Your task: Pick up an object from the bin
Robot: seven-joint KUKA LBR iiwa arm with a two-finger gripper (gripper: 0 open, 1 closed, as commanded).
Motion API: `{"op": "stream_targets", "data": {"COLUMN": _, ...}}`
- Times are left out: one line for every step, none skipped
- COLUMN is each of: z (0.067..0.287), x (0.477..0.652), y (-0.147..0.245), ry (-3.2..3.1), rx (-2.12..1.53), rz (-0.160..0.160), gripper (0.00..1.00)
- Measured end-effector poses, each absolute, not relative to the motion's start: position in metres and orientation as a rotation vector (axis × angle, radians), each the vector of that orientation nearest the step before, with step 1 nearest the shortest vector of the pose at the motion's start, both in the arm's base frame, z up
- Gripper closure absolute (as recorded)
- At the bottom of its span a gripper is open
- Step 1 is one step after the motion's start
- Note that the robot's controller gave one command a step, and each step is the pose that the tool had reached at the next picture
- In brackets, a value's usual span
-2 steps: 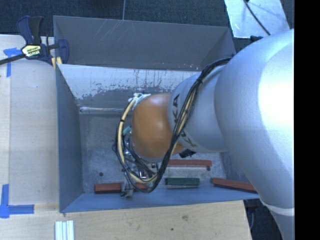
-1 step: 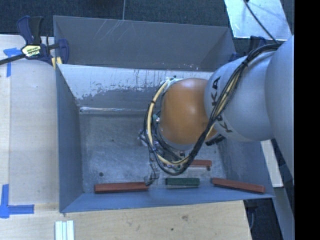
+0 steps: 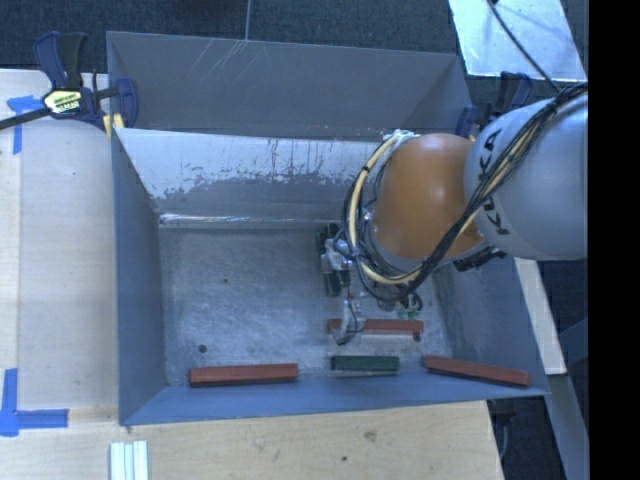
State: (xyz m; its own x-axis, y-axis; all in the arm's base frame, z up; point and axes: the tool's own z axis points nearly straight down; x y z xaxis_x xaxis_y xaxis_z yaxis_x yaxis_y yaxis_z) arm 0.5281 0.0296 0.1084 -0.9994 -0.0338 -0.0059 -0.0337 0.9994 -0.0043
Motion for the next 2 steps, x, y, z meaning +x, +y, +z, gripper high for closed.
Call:
{"op": "stream_targets", "data": {"z": 0.095, "x": 0.526, "y": -0.019, "ry": 3.141, "rx": -0.025, "rz": -0.004, "gripper": 0.00}}
{"op": "stream_targets", "data": {"z": 0.072, "x": 0.514, "y": -0.038, "ry": 3.133, "rx": -0.100, "rz": -0.004, "gripper": 0.00}}
